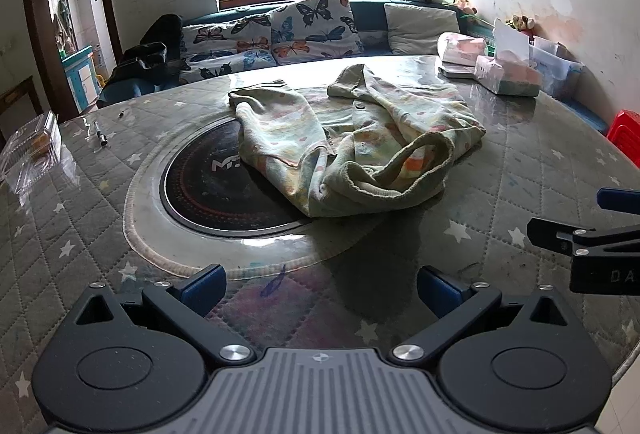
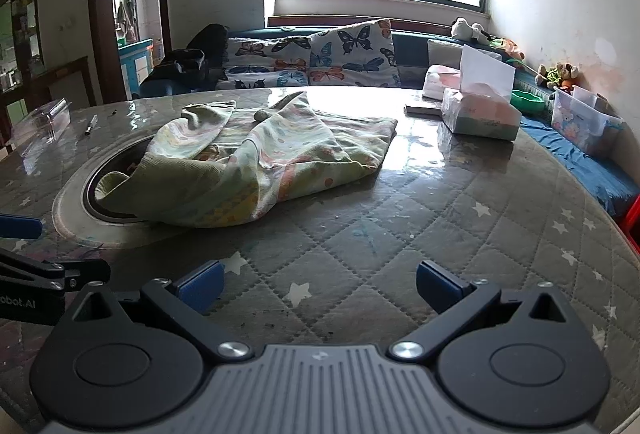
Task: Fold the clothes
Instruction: 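Move both tools toward the crumpled patterned shirt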
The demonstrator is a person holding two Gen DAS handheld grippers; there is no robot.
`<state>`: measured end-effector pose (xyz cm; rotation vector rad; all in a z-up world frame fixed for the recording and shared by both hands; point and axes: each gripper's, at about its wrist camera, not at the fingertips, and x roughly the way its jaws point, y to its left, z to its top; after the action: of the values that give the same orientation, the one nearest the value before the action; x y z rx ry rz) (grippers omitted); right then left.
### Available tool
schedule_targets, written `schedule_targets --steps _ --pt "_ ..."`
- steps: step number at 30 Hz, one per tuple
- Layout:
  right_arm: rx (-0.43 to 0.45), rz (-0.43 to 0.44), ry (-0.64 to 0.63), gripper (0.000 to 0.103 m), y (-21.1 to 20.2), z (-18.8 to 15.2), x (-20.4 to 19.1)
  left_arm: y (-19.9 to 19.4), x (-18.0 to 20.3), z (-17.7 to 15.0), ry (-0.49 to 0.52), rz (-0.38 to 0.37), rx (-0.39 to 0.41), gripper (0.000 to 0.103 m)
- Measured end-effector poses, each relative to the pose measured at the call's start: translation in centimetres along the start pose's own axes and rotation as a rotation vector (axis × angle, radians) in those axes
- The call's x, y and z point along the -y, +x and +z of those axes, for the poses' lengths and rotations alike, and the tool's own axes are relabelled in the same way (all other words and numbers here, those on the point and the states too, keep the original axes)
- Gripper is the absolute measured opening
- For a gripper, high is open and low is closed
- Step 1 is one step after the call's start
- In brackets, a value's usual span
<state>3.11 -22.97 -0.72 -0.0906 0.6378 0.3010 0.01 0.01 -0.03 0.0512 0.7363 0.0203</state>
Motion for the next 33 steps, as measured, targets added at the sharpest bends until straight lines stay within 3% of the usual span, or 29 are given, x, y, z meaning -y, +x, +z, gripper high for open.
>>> schedule_targets --steps 33 --pt "-0.051 0.022 -0.002 0.103 2.1 0.4 -0.4 2.0 -0.9 0.5 -0.026 0.006 -0.054 0.103"
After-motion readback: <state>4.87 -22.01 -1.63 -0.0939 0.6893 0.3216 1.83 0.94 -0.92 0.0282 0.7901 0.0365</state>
